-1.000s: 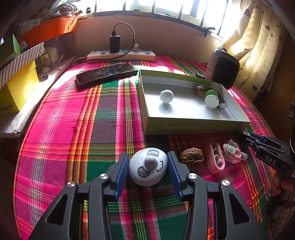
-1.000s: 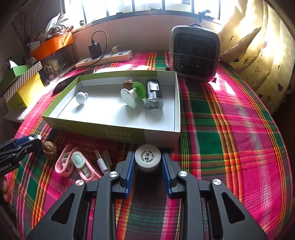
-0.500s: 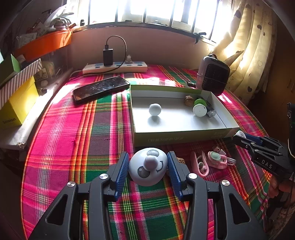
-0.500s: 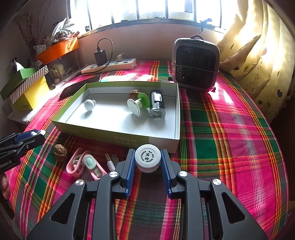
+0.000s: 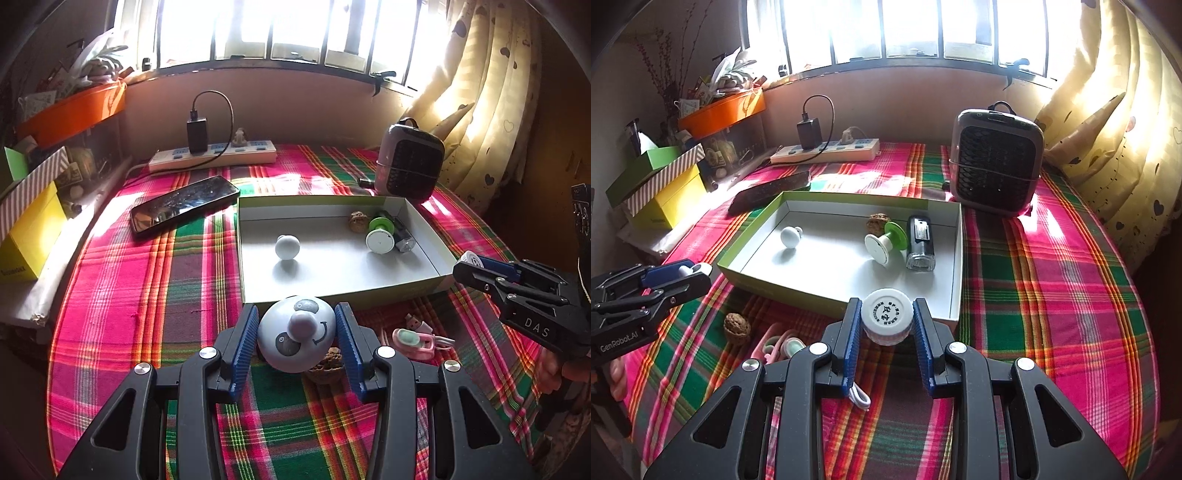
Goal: Organize objects
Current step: 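Lift and carry the panda disc and white jar over the tray, then lower white jar into tray and open right gripper while left gripper lowers panda disc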
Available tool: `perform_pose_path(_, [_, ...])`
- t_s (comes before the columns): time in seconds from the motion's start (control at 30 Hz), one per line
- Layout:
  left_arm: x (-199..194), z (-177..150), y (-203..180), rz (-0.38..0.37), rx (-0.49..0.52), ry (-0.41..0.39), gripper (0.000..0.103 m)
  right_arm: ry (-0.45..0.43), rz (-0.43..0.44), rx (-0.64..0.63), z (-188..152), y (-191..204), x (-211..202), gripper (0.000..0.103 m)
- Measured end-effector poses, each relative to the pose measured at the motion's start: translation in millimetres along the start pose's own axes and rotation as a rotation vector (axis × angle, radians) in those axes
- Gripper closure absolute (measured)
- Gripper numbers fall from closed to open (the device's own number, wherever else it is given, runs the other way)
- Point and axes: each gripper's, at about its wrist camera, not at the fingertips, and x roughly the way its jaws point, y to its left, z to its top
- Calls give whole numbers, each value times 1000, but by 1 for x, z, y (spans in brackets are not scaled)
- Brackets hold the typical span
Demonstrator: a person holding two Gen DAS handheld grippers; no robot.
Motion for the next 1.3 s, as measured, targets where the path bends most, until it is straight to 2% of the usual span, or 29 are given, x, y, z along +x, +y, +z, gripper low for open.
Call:
perform_pose_path(0.2, [7, 10, -5, -9, 19, -3, 62, -35, 26, -48, 24, 10, 4, 74])
perform_pose_path(0.33, [15, 17, -8, -23, 29, 4, 62, -28, 59, -63, 38, 16, 14, 74])
perform_pose_path(0.77, [49, 30, -5, -30, 35, 29, 62, 57, 134, -132, 67, 32, 69, 74])
perform_pose_path(1.13, [72, 36, -1, -19, 53, 48, 62, 151, 219, -124, 82, 32, 120, 74])
perform_pose_path(1.3, [80, 37, 1, -13, 54, 60, 62, 177, 213, -144, 82, 38, 135, 74])
